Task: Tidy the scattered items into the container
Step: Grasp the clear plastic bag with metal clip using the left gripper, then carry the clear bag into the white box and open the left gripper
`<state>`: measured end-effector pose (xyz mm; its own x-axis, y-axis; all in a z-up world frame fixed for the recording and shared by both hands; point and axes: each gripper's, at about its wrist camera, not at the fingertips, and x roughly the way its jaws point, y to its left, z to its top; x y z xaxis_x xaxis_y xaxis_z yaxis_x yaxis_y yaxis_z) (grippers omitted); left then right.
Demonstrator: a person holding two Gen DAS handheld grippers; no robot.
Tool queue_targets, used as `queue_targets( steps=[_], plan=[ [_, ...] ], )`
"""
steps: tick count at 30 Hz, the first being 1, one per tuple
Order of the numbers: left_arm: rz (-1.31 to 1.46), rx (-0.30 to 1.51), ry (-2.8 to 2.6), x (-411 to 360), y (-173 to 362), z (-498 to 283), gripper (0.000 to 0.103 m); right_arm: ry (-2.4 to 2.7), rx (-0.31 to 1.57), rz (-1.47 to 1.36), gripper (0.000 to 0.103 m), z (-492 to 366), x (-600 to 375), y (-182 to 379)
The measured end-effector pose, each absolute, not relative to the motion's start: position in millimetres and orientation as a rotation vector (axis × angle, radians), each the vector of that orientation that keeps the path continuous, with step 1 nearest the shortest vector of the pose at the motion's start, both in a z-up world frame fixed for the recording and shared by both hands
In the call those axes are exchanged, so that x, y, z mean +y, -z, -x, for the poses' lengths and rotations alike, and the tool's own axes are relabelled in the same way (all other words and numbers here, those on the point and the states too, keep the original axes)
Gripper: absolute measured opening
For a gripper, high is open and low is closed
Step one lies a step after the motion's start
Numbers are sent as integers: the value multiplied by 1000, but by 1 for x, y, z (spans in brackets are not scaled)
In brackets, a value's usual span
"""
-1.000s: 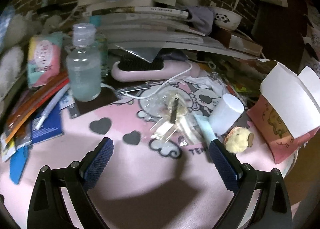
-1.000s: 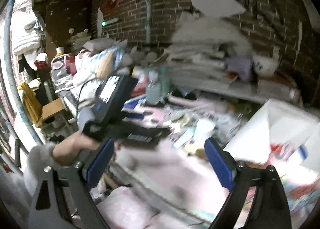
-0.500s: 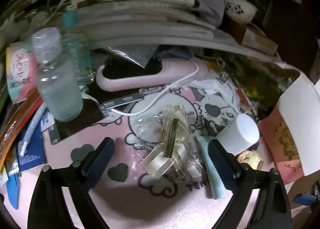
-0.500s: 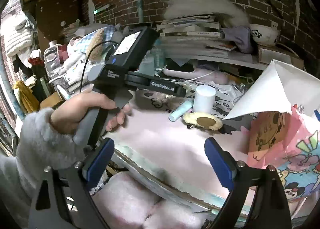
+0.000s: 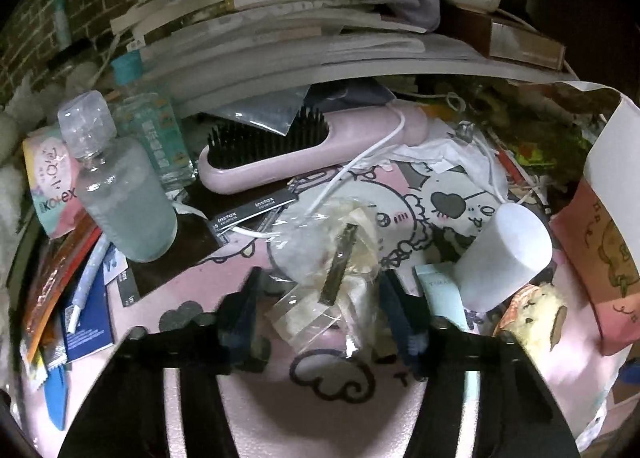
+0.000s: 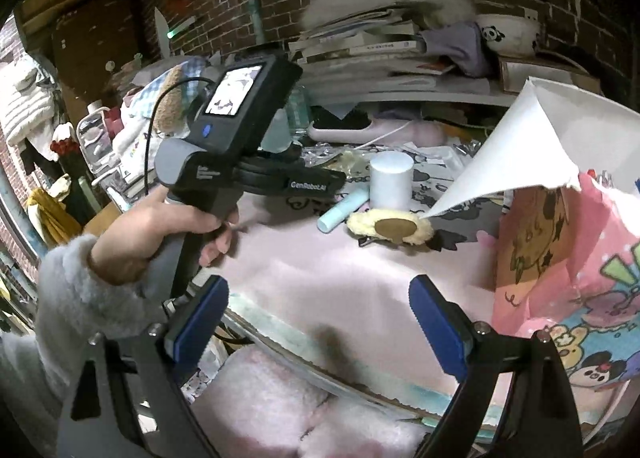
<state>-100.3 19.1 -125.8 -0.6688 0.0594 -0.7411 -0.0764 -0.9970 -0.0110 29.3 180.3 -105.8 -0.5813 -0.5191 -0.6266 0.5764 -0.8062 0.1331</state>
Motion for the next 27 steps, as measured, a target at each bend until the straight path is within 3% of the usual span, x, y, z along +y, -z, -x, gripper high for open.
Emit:
queue_targets(
  steps=[2, 8, 16, 27],
  plan=[
    [1245, 43, -2797, 21, 125, 101, 31, 2347, 114, -896, 91, -29, 180, 106],
    [1249, 63, -2789, 24, 123, 97, 22, 2352, 111, -893, 91, -29, 182, 106],
    [1214, 70, -2815, 22, 113, 83, 20, 2366, 89, -902, 91, -25, 187, 108],
    [1006, 17, -2816, 28, 59, 56, 20, 2439, 33, -917, 91, -19, 196, 112]
  ],
)
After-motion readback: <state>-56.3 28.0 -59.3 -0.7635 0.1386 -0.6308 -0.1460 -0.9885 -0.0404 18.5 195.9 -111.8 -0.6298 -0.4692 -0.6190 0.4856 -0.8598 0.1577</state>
